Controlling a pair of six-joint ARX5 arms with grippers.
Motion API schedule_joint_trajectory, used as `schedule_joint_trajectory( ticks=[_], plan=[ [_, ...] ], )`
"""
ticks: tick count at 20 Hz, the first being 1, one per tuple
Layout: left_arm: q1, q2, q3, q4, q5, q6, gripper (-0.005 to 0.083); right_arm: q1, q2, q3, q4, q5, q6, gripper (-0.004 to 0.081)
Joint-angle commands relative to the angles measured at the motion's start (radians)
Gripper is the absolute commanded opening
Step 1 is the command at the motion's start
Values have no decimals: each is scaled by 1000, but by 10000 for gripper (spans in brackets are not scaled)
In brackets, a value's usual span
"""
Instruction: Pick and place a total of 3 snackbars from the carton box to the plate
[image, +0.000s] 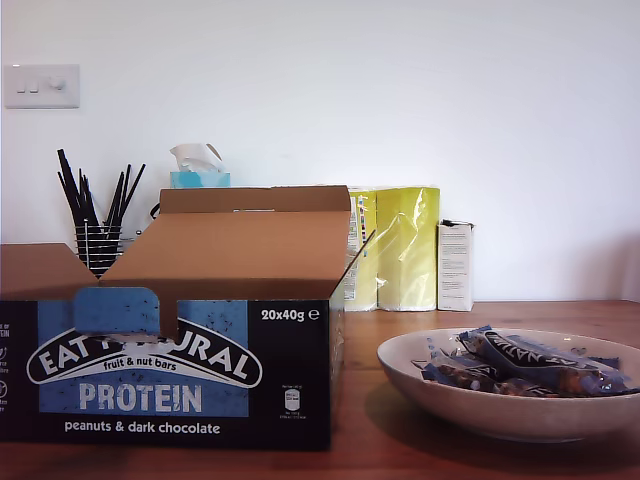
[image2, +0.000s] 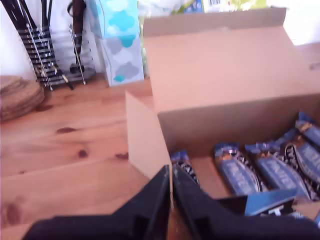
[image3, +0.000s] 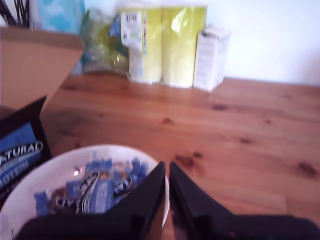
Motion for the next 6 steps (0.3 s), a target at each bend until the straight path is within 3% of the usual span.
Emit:
schedule_joint_trajectory(
  ticks=[1, 6],
  plan=[
    [2, -2, -14, -19, -3, 3, -19, 3, -6, -21, -32, 3, 1, -13],
    [2, -2, -14, -80, -3, 3, -19, 3, -6, -21, -139, 3, 1, -13]
  ],
)
